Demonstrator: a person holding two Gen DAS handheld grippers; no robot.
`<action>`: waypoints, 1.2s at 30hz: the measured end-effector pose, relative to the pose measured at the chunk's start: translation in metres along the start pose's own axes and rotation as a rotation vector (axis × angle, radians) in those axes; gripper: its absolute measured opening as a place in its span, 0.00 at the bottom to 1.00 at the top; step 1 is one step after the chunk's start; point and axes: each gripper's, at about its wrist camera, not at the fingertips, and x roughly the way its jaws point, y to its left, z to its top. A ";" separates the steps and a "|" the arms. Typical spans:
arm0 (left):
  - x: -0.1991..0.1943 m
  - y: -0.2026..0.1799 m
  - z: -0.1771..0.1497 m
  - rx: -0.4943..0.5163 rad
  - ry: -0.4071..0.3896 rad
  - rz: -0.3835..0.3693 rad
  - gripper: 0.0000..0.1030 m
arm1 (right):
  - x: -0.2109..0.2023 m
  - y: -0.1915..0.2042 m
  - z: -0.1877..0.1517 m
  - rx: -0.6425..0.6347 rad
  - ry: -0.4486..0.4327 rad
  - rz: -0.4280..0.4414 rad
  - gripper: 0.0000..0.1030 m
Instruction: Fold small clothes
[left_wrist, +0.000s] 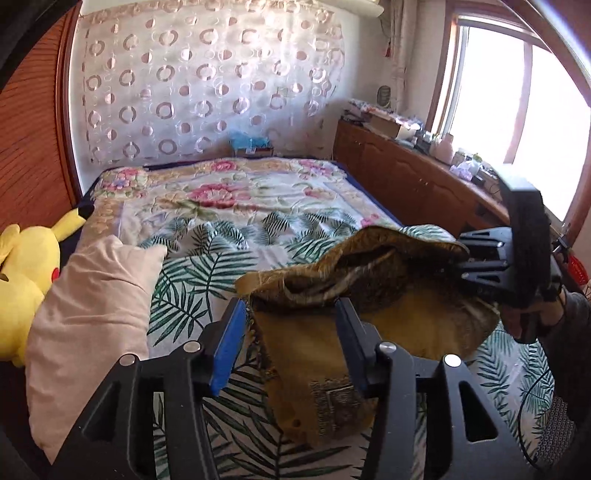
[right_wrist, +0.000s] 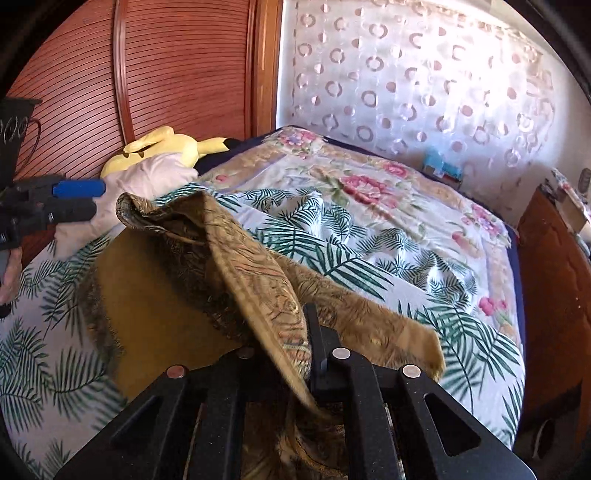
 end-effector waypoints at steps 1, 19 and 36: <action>0.009 0.003 0.000 -0.006 0.017 0.000 0.50 | 0.003 -0.005 0.004 0.011 0.000 -0.005 0.24; 0.075 0.015 0.007 0.008 0.147 0.028 0.50 | -0.030 -0.017 -0.029 0.146 0.016 -0.133 0.69; 0.093 0.020 0.006 0.011 0.183 0.027 0.52 | 0.020 -0.045 -0.056 0.305 0.089 -0.059 0.76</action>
